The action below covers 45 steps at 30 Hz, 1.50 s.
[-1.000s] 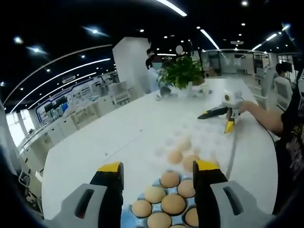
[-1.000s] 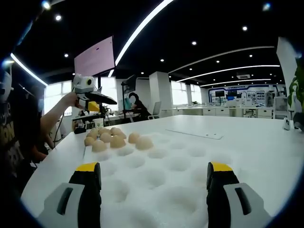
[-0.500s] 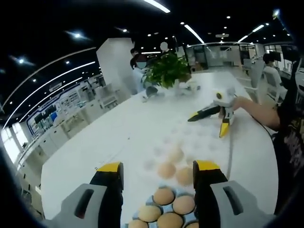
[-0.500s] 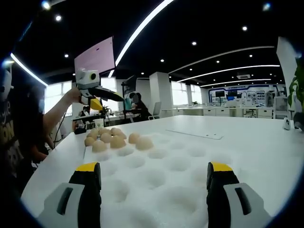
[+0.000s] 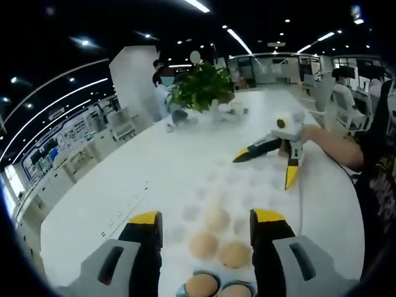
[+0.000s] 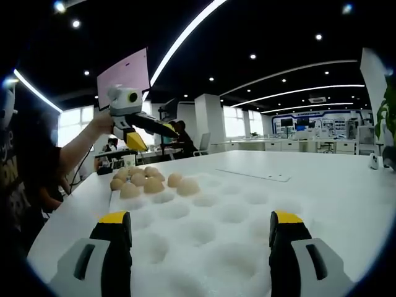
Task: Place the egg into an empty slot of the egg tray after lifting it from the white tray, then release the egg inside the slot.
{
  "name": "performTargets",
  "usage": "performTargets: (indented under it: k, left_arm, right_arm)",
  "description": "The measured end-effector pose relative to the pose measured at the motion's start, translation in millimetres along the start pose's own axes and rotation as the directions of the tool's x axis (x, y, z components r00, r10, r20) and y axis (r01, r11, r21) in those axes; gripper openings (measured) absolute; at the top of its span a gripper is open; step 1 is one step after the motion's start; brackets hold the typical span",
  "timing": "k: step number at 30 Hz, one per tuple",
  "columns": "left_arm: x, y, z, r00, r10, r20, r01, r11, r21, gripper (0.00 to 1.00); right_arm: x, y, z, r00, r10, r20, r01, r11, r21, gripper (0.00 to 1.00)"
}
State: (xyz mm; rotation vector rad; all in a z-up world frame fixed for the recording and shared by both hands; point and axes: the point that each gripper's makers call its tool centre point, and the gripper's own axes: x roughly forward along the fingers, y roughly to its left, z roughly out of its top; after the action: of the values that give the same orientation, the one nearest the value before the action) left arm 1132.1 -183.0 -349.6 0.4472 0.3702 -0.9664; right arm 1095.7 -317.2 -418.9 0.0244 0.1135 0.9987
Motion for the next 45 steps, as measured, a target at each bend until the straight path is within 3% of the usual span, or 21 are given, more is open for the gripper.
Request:
performTargets:
  k: [9,15,28,38,45]
  left_arm:
    - [24,-6.9,-0.9,0.999,-0.039,-0.026,0.039,0.999,-0.002,0.58]
    - [33,-29.4,1.8,0.998,-0.051,-0.041,0.051,0.999,0.005,0.57]
    - [50,-47.5,-14.0,0.990,-0.100,-0.102,0.101,0.995,0.010,0.56]
    - [62,-45.8,-26.6,0.980,-0.137,-0.145,0.142,0.990,0.020,0.54]
    - [70,-35.6,-35.0,0.979,-0.131,-0.157,0.130,0.991,-0.014,0.51]
  right_arm:
    - [0,0,0.2,1.000,0.001,0.000,-0.001,1.000,0.000,0.96]
    - [0,0,0.2,1.000,0.000,-0.001,0.000,1.000,0.000,0.96]
    - [0,0,0.0,1.000,0.000,-0.004,0.000,1.000,-0.001,0.96]
    - [0,0,-0.4,1.000,-0.003,-0.006,0.003,1.000,-0.002,0.96]
    - [0,0,-1.0,1.000,-0.004,-0.008,0.004,1.000,-0.003,0.96]
